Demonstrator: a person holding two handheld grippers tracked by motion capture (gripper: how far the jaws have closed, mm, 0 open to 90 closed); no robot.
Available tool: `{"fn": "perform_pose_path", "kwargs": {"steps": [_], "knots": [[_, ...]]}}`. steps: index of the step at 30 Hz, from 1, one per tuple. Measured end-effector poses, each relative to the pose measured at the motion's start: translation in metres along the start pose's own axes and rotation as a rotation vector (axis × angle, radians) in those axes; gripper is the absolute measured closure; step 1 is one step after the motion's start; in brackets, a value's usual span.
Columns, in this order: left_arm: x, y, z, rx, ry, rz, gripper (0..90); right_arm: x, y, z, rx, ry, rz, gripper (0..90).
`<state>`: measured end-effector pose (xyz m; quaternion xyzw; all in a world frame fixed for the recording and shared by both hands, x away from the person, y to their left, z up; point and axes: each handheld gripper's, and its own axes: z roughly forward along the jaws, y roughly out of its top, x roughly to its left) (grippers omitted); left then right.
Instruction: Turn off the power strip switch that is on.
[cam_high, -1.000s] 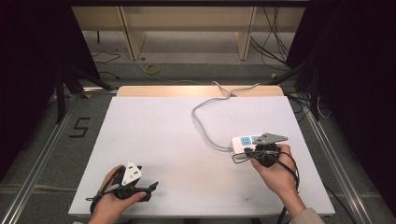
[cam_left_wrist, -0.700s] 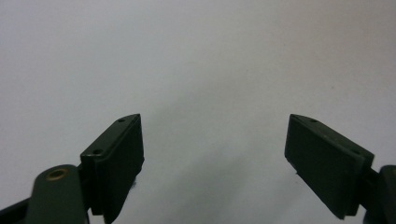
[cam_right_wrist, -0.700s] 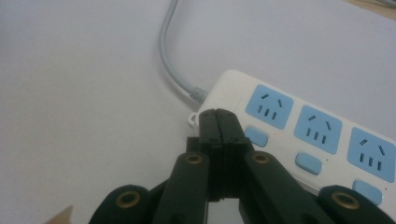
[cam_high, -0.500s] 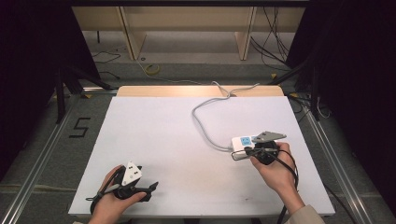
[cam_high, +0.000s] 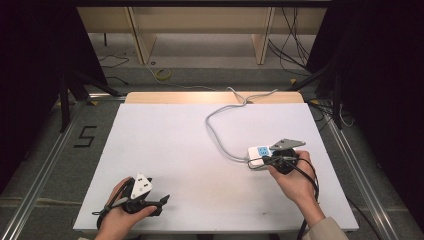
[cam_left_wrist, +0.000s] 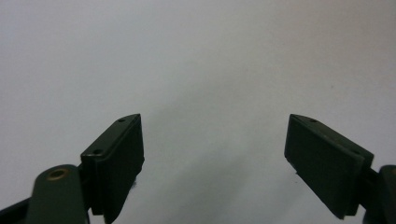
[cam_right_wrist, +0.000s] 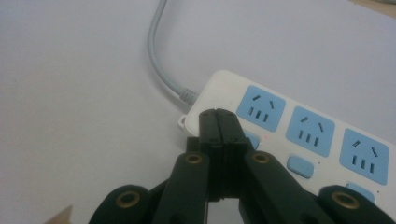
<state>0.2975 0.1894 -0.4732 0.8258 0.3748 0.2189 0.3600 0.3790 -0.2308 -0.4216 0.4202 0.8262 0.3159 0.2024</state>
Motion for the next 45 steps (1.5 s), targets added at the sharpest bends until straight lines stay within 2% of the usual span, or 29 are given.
{"fn": "perform_pose_path", "kwargs": {"steps": [45], "knots": [[0.0, 0.0, 0.0, 0.001, 0.002, 0.003, 19.8, -0.01, 0.013, 0.01, 0.041, -0.024, 0.013, 90.0]]}}
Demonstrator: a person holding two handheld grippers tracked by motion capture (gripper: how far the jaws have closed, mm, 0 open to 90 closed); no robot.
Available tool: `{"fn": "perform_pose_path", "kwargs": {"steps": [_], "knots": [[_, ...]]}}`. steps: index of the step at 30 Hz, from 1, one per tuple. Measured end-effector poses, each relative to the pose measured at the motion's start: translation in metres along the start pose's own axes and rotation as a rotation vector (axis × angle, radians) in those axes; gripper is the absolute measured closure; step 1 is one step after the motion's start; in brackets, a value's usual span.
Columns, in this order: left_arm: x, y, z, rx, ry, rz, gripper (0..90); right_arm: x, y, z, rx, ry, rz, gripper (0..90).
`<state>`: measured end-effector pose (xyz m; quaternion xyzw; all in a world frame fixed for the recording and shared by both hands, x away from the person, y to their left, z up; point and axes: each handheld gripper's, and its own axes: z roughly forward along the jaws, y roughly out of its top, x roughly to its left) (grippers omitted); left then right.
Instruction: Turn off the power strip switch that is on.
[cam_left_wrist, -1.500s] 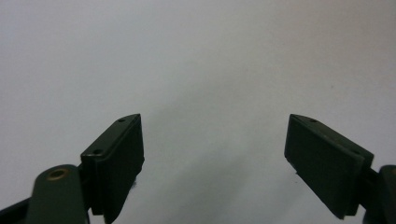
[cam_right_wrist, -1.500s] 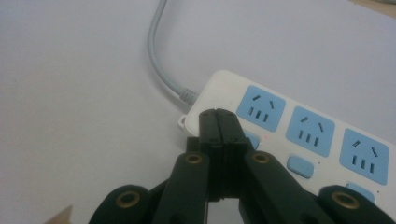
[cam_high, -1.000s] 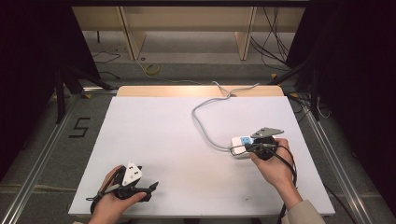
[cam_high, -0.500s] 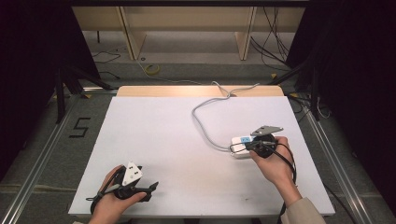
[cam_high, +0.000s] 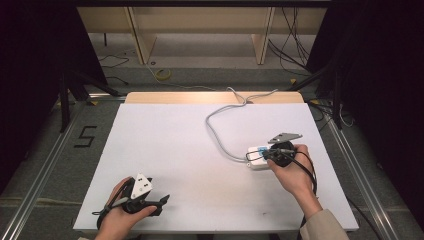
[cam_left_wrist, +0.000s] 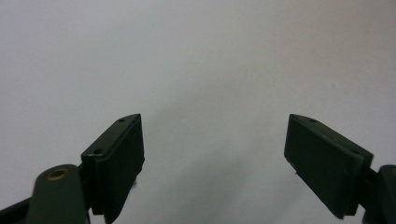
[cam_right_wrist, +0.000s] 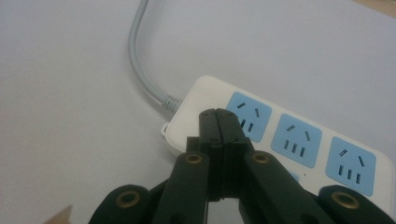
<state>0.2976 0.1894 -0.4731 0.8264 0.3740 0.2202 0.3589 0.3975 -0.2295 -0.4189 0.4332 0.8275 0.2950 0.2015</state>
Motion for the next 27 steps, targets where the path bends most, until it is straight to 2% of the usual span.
{"fn": "perform_pose_path", "kwargs": {"steps": [27], "knots": [[-0.0001, 0.0, -0.0001, -0.001, 0.001, 0.001, 19.9, -0.0054, 0.0081, 0.003, 0.036, -0.009, 0.009, 90.0]]}}
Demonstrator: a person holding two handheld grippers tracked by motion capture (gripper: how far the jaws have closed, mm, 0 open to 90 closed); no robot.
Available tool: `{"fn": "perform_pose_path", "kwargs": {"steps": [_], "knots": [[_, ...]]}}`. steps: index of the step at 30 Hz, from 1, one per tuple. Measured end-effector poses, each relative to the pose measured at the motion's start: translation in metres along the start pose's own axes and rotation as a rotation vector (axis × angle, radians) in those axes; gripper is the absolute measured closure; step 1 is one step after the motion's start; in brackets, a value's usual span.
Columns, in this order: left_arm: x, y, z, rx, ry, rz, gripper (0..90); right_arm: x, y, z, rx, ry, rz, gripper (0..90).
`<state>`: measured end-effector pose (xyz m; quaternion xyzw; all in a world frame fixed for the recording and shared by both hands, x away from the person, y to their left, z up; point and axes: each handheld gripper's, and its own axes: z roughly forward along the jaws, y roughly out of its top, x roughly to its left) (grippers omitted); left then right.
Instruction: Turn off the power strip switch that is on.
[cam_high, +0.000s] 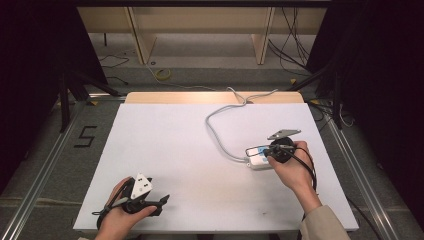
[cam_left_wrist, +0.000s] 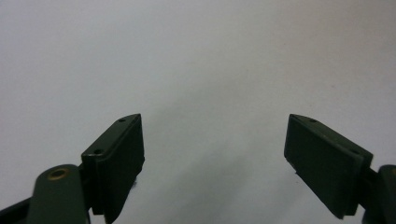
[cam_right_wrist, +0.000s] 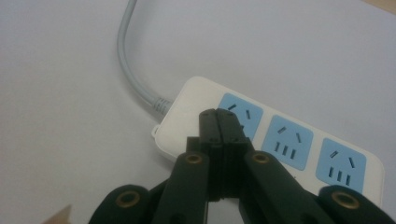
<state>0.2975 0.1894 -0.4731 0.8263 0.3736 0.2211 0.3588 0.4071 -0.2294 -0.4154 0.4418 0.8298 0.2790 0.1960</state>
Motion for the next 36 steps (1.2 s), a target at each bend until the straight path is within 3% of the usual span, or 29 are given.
{"fn": "perform_pose_path", "kwargs": {"steps": [36], "knots": [[-0.0006, 0.0002, 0.0001, 0.002, -0.003, 0.006, 20.0, -0.0036, 0.0034, 0.0086, 0.054, -0.005, 0.015, 90.0]]}}
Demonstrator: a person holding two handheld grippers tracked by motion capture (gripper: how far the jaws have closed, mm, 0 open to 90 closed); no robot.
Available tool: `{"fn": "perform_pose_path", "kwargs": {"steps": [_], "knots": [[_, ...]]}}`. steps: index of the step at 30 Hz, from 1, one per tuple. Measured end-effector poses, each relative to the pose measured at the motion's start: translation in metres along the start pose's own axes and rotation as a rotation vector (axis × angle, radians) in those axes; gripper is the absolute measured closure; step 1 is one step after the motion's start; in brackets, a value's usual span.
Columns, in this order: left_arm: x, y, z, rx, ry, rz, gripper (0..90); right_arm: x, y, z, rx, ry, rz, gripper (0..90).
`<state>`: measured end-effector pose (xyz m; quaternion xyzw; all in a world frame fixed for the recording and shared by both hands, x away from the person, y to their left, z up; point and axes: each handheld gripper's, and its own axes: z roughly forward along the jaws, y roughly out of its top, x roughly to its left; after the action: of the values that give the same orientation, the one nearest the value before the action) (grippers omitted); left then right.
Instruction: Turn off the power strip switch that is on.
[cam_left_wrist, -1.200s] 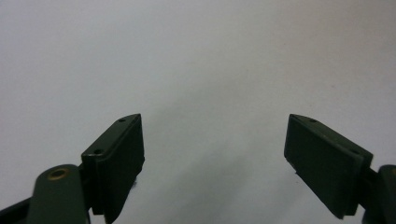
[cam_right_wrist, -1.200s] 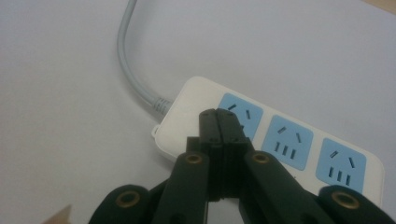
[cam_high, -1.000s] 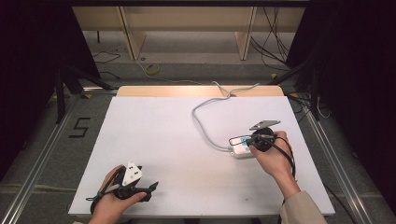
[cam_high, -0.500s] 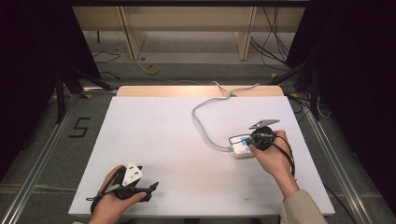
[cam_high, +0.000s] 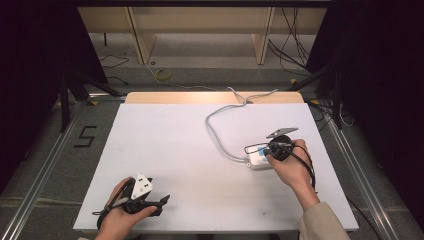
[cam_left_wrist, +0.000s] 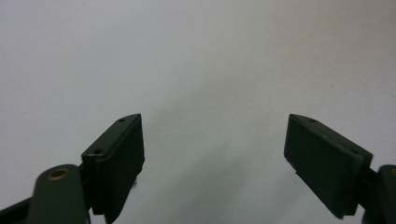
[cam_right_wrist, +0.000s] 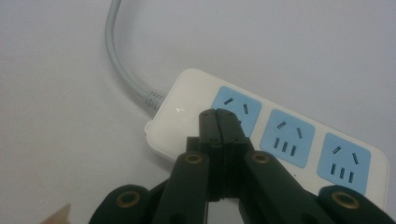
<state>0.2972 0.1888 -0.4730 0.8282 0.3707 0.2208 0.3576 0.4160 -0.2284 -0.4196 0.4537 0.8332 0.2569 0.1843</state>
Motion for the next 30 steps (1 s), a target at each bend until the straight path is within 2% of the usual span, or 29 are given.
{"fn": "perform_pose_path", "kwargs": {"steps": [30], "knots": [[-0.0001, -0.0001, 0.0, -0.001, 0.002, 0.002, 20.0, -0.0016, 0.0006, 0.0079, 0.045, -0.001, -0.001, 90.0]]}}
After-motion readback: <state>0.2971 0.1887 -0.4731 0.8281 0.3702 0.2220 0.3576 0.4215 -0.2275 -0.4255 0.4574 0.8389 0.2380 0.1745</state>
